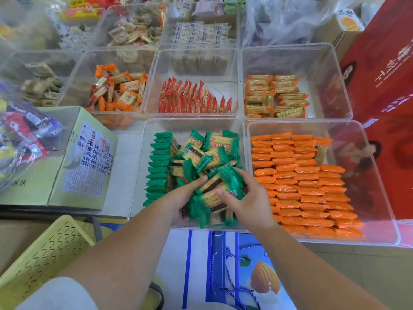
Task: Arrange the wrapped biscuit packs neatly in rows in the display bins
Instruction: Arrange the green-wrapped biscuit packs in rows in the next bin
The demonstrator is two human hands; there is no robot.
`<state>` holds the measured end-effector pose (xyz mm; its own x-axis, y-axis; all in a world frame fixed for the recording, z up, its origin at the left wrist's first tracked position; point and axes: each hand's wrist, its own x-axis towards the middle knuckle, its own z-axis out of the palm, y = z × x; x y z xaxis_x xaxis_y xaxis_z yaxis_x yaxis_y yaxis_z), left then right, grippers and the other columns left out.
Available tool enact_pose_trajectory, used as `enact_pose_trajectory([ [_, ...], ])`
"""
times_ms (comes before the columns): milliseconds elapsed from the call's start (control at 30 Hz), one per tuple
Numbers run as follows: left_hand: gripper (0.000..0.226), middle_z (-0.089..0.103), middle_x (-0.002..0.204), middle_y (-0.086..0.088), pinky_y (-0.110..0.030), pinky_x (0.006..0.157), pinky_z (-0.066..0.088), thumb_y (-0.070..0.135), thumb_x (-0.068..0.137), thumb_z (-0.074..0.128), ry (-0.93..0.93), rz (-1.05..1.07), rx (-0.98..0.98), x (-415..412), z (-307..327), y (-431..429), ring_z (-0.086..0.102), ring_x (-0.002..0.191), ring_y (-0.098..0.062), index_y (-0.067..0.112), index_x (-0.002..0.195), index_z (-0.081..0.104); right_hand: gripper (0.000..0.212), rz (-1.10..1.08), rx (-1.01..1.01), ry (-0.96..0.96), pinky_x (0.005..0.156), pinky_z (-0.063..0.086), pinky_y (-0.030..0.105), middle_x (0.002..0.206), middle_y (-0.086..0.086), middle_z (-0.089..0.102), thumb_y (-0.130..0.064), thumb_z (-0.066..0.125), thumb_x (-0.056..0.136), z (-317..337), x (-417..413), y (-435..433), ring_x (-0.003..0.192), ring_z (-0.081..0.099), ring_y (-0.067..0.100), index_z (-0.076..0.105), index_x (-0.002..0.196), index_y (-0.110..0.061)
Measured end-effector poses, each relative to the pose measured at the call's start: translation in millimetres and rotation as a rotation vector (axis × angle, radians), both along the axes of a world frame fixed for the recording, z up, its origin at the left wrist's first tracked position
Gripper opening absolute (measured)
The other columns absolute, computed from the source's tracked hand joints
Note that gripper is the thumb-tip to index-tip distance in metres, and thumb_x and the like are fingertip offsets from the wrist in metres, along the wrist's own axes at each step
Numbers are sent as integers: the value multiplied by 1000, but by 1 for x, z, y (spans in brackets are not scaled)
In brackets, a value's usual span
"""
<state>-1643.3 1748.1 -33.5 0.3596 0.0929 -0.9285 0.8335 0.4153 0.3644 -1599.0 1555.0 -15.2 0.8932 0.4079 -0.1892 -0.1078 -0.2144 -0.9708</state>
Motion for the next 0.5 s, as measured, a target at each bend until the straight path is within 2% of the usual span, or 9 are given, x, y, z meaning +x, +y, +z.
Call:
enact_pose_trajectory([
  [67,77,77,99,-11,-40,74,62,59,53,87,-14,-28,-19,-3,0,0,76,86,-26,12,112,71,63,-17,23,22,85,61,31,114,-15,71,-34,85,80,1,0,0,105,68,2,57,135,-22],
  [200,55,73,116,-14,-51,100,52,47,83,77,-64,-4,-129,-8,5,5,70,108,-31,11,124,68,61,-67,71,55,84,62,38,112,-10,72,-35,85,80,0,0,0,104,70,8,59,133,-21],
  [267,50,72,118,-15,-53,98,53,45,88,70,-98,-32,-144,-10,8,8,69,110,-32,13,126,66,56,-103,113,79,86,60,43,113,-5,73,-35,83,82,0,1,-1,106,70,13,61,131,-21],
  [333,46,73,115,-15,-50,89,58,40,88,70,-126,-81,-144,-13,11,8,71,106,-32,13,125,64,47,-137,151,103,86,61,43,111,-3,74,-33,81,83,2,3,-2,104,71,16,64,126,-24],
  [400,43,76,106,-11,-43,83,61,34,82,76,-139,-168,-92,-13,13,4,74,98,-26,14,119,66,41,-161,188,125,82,62,38,109,-3,75,-34,80,82,4,4,-1,102,72,15,66,120,-29],
  [500,38,78,99,-6,-42,87,60,32,76,77,-118,-289,4,-10,15,-4,75,93,-20,17,110,70,39,-176,234,157,76,61,30,107,-4,76,-34,79,81,6,5,-1,100,73,15,66,117,-31],
])
